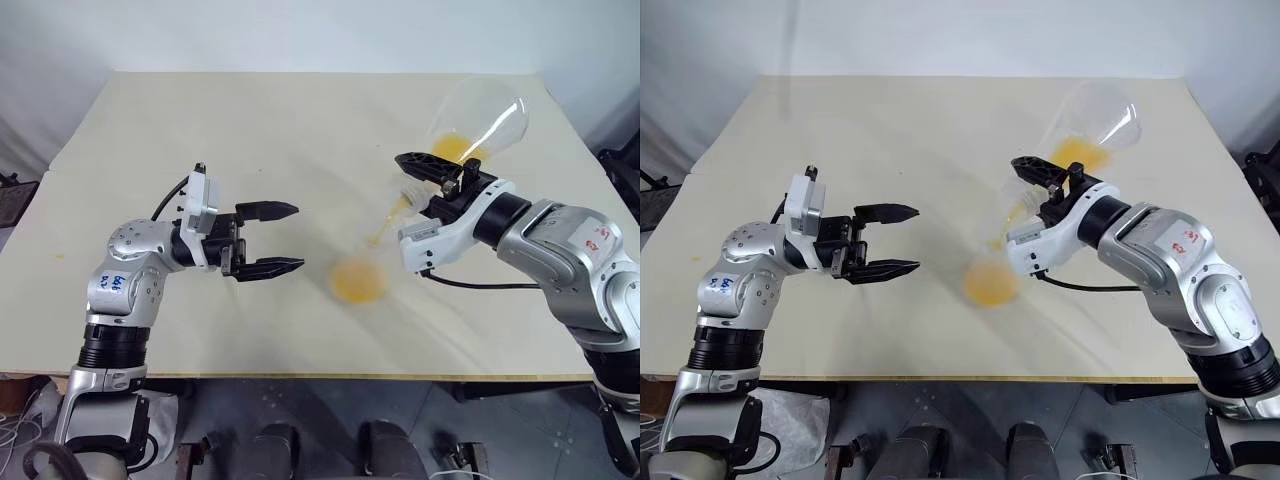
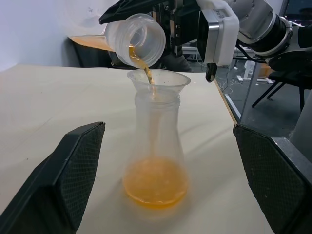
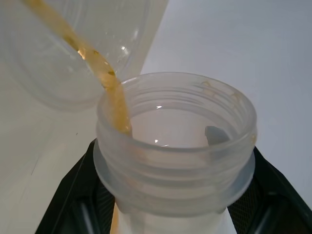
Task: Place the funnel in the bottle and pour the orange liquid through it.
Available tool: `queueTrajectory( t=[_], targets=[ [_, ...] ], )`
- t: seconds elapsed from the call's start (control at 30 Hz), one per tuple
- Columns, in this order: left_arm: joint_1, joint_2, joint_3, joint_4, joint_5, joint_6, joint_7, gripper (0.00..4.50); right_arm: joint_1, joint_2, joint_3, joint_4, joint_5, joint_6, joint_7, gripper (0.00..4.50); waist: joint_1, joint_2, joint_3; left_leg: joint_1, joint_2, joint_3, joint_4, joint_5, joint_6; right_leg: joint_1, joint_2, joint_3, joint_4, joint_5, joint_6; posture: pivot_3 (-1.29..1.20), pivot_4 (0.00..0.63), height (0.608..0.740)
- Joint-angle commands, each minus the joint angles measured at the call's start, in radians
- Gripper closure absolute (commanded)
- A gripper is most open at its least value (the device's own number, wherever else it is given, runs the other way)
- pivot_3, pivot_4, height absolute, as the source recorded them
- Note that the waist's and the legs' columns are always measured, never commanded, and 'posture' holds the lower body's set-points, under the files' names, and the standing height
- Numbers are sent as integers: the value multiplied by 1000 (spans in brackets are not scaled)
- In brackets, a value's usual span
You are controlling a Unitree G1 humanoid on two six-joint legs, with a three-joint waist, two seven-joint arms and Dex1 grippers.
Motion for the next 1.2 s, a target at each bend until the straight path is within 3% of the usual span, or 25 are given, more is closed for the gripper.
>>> queueTrajectory(
  t=[0.03,1.2],
  targets=[
    [-5,11,14,-24,-9,-10,0,0,-31,-1,-22,-19,-11,-18,-19,2032,0,0,0,0,0,0,0,0,0,0,0,0,0,0,0,0,150,740],
    [-13,8,8,-19,-5,-14,2,0,-46,0,-30,-4,-49,-71,-45,2032,-1,0,0,0,0,0,0,0,0,0,0,0,0,0,0,0,150,740]
  ],
)
